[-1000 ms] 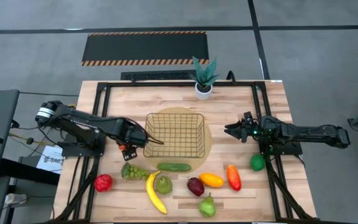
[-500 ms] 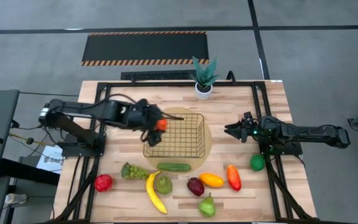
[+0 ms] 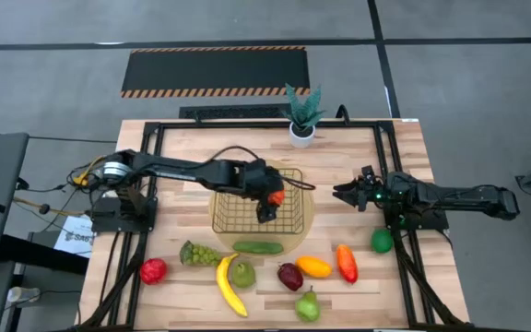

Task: Build produce basket
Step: Put the pumpkin into the silver basket, then put the apple into the silver basket, then put the left pear into the silver basket

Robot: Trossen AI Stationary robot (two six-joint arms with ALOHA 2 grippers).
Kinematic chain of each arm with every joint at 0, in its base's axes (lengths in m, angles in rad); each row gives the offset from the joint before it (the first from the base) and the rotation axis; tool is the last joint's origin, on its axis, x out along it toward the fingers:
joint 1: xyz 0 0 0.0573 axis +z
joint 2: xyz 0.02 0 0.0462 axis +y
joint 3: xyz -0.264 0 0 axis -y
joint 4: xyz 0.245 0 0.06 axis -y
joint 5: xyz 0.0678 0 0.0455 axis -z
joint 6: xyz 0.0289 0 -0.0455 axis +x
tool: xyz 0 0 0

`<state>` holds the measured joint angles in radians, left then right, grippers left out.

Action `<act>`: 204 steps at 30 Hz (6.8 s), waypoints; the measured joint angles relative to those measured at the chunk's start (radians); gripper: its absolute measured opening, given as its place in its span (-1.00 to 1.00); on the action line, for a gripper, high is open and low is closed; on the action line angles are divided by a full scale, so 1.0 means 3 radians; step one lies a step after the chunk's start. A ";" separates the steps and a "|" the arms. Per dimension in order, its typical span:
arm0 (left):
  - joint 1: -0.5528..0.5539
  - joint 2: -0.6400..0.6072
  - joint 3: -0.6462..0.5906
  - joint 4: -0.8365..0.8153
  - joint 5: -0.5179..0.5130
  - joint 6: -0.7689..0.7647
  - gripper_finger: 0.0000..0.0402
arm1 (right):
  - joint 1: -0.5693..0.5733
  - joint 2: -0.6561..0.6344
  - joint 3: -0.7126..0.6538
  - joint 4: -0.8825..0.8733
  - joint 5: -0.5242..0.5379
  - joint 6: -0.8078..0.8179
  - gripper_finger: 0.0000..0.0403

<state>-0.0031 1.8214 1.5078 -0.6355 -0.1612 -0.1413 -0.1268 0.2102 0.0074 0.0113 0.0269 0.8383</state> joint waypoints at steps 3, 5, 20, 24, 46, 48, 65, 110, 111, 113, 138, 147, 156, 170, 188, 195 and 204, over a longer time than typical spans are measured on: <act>0.0000 0.0110 -0.0001 0.0017 0.0079 0.0052 0.57 | 0.0000 0.0001 0.0000 0.0000 0.0000 0.0000 0.42; -0.0025 0.0176 -0.0001 0.0040 0.0151 0.0067 0.57 | 0.0000 -0.0001 0.0000 0.0000 0.0000 0.0000 0.42; -0.0005 0.0378 -0.0001 0.0399 0.0221 0.0342 0.57 | 0.0004 0.0082 -0.0001 0.0002 -0.0003 0.0002 0.42; 0.0041 0.0378 -0.0001 0.0415 0.0443 0.0319 0.63 | 0.0004 0.0105 -0.0001 -0.0002 -0.0003 0.0003 0.42; 0.0036 0.0211 0.0655 -0.0427 0.0524 0.0449 0.86 | 0.0004 0.0106 -0.0001 -0.0001 -0.0005 0.0001 0.42; 0.0021 0.0128 0.0958 -0.0854 0.0520 0.0481 0.86 | 0.0004 0.0106 -0.0001 -0.0001 -0.0006 0.0000 0.42; -0.1566 -0.0838 0.1066 -0.3129 0.0001 -0.1926 0.86 | 0.0004 0.0106 -0.0001 -0.0001 -0.0009 -0.0028 0.42; -0.3553 -0.1337 -0.2379 -0.0766 0.0891 -0.4463 0.86 | 0.0003 0.0106 -0.0001 -0.0001 -0.0005 0.0060 0.42; -0.3559 -0.1337 -0.2411 -0.0736 0.0917 -0.4482 0.86 | 0.0004 0.0105 -0.0001 -0.0001 -0.0005 0.0061 0.42; -0.3561 -0.1340 -0.2451 -0.0720 0.0960 -0.4507 0.85 | 0.0004 0.0106 -0.0001 -0.0001 -0.0005 0.0061 0.42; -0.2622 -0.1849 -0.1652 -0.0989 -0.0323 -0.4826 0.53 | 0.0003 0.0106 -0.0001 -0.0001 -0.0004 0.0062 0.42; -0.1572 -0.1980 -0.0978 -0.0731 -0.1306 -0.3205 0.55 | 0.0003 0.0106 -0.0001 -0.0001 -0.0004 0.0060 0.42; -0.0473 -0.1262 -0.0507 -0.0508 -0.0403 -0.2375 0.55 | 0.0004 0.0105 -0.0001 -0.0001 -0.0004 0.0061 0.42; -0.0227 0.0070 0.0341 -0.0354 0.0064 -0.0515 0.56 | 0.0004 0.0105 -0.0001 -0.0001 -0.0004 0.0061 0.42; -0.0137 0.0759 0.0790 -0.0338 0.0683 0.0165 0.68 | 0.0003 0.0105 -0.0001 -0.0001 -0.0004 0.0062 0.42; -0.0137 0.0759 0.0788 -0.0361 0.0678 0.0199 0.81 | 0.0003 0.0105 -0.0001 -0.0001 -0.0004 0.0060 0.42; -0.0123 0.0759 0.0820 -0.0411 0.0705 0.0180 0.95 | 0.0004 0.0105 -0.0001 -0.0001 -0.0004 0.0060 0.42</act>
<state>-0.0399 2.0491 1.7537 -0.7586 0.0502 -0.0874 -0.1257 0.2417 0.0071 0.0109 0.0257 0.8562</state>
